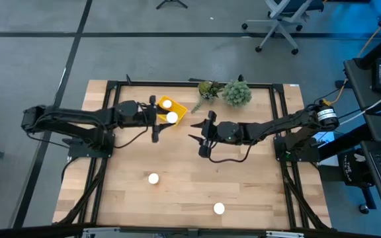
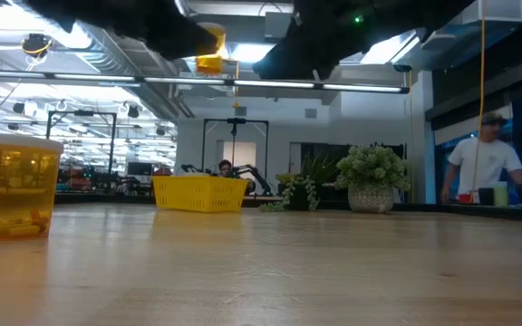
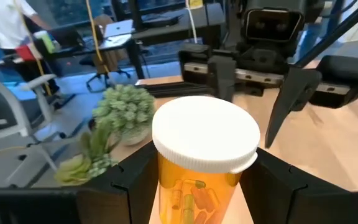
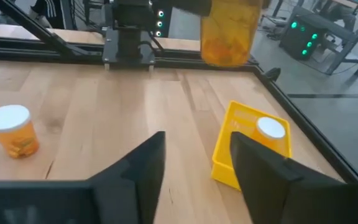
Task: Pick and place pill bottles into a basket
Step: Put the top right orange pill bottle into the yellow bin
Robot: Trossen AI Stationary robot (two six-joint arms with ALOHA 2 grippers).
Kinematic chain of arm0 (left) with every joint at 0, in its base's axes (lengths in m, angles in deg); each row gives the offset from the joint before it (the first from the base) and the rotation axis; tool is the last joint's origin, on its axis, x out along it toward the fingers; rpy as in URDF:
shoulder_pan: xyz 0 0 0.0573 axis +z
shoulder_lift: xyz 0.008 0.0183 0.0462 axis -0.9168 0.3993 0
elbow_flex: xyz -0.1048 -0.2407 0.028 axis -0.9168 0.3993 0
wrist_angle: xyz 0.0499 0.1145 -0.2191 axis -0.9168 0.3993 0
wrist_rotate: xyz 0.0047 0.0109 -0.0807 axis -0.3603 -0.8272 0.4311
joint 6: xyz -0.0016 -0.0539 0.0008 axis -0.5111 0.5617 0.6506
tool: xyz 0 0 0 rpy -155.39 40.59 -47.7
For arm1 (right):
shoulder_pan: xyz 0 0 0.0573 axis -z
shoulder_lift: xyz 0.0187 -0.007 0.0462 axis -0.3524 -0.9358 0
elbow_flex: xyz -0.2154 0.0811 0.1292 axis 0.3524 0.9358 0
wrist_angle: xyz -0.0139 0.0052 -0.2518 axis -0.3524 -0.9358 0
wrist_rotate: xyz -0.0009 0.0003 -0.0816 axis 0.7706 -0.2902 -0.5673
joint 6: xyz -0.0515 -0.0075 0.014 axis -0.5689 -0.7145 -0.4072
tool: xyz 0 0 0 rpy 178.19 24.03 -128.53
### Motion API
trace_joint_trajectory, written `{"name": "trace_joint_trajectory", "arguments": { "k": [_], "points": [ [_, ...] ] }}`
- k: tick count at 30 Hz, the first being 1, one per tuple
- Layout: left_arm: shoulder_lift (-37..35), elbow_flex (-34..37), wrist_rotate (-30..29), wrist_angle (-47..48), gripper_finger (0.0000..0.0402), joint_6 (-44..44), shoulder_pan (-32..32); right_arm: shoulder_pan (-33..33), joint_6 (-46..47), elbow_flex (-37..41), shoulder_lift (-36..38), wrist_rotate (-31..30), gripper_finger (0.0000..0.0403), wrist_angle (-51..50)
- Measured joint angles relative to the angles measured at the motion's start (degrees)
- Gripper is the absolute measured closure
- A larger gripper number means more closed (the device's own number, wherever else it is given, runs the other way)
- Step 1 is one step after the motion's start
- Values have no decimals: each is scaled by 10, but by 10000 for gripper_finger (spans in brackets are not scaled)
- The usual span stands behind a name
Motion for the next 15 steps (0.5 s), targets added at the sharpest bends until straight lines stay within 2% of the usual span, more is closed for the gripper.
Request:
{"name": "trace_joint_trajectory", "arguments": {
  "k": [3,6,10,15],
  "points": [
    [-22,18,1,-1,208,1,17,-3,0,0,0,-1,257,-2],
    [-39,39,6,-3,208,4,34,-3,4,29,0,0,294,39],
    [-47,65,17,-9,204,18,59,1,30,126,0,0,342,178],
    [-43,101,40,-89,202,27,91,15,30,230,10,-1,394,356]
  ]
}}
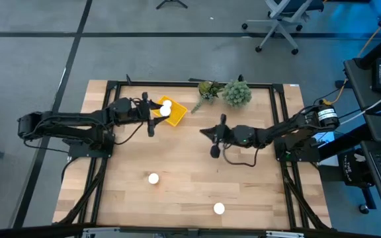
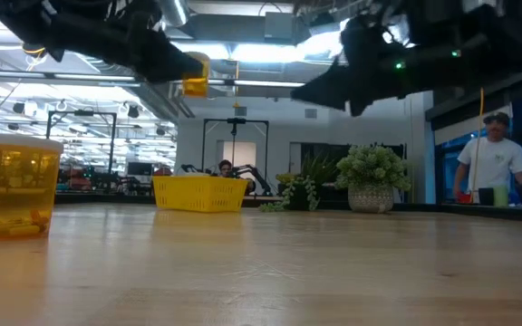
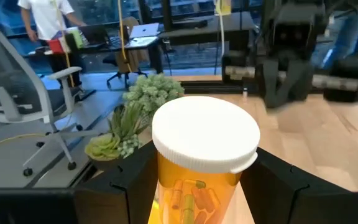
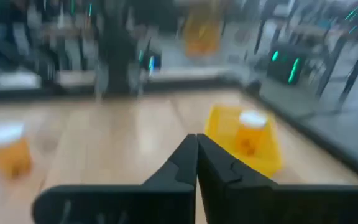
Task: Pick and place pill bottles into a basket
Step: Put the top right orange pill bottle into the yellow bin
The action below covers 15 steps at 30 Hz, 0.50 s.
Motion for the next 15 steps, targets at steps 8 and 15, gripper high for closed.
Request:
{"name": "trace_joint_trajectory", "arguments": {
  "k": [8,15],
  "points": [
    [50,51,8,-136,203,22,36,6,-9,44,21,1,386,66],
    [147,61,18,-226,208,51,60,6,-16,43,21,1,396,63]
  ]
}}
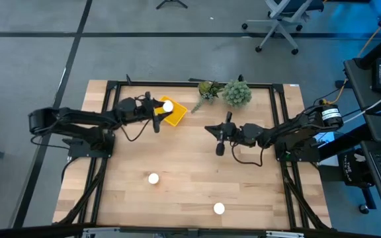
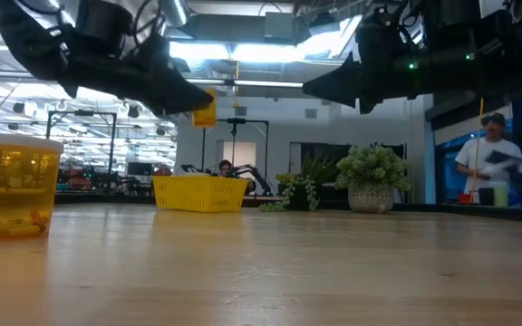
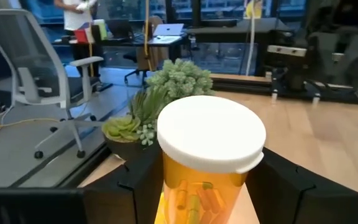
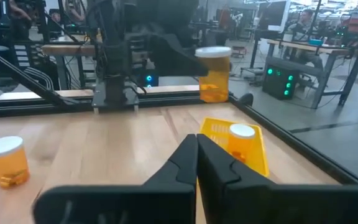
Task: Pick and place pill bottles into a basket
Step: Put the top right orange pill bottle into the yellow bin
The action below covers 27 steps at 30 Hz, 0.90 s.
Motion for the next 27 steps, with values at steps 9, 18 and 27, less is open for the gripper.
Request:
{"name": "trace_joint_trajectory", "arguments": {
  "k": [9,18,27],
  "points": [
    [99,0,-2,-94,207,50,22,0,1,0,0,0,397,0],
    [184,-1,-24,-164,205,67,23,0,2,-1,0,0,389,0],
    [271,-1,-45,-231,211,83,23,0,2,-1,-1,0,398,0]
  ]
}}
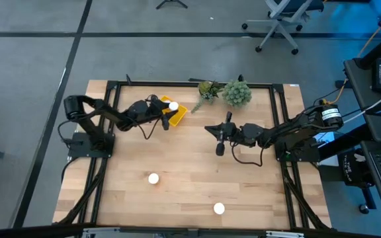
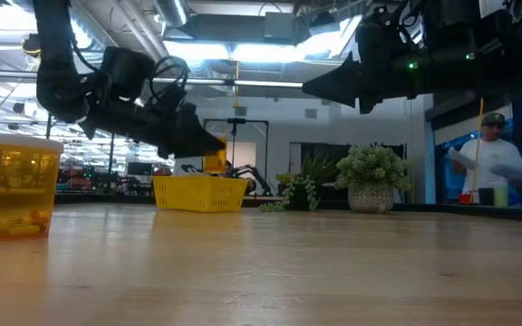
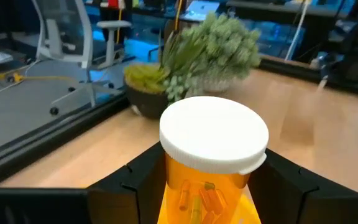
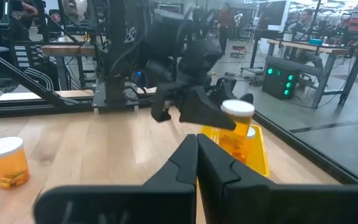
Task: Pick and place pill bottles into a basket
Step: Put the top right orange pill bottle into the yellow bin
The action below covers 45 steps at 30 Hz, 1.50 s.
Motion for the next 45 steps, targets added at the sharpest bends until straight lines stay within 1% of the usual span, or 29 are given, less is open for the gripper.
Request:
{"name": "trace_joint_trajectory", "arguments": {
  "k": [5,10,21,26,31,35,39,41,45],
  "points": [
    [26,0,-23,-28,207,0,0,0,0,0,0,0,397,0],
    [32,0,-23,-39,209,-1,0,0,0,0,0,0,388,0],
    [32,0,-24,-38,210,-2,0,0,0,0,0,0,387,0],
    [32,-1,-31,-29,209,-2,0,0,0,0,0,0,386,0],
    [32,-12,-43,10,210,-2,0,0,0,0,0,0,386,0],
    [32,-24,-44,10,210,-7,0,0,0,0,0,0,386,0],
    [32,-33,-50,53,208,-12,0,0,0,0,0,0,386,0],
    [32,-33,-60,68,207,-12,-1,0,0,0,0,0,386,0],
    [32,-34,-77,70,208,-12,-1,0,0,0,0,0,386,0]
  ]
}}
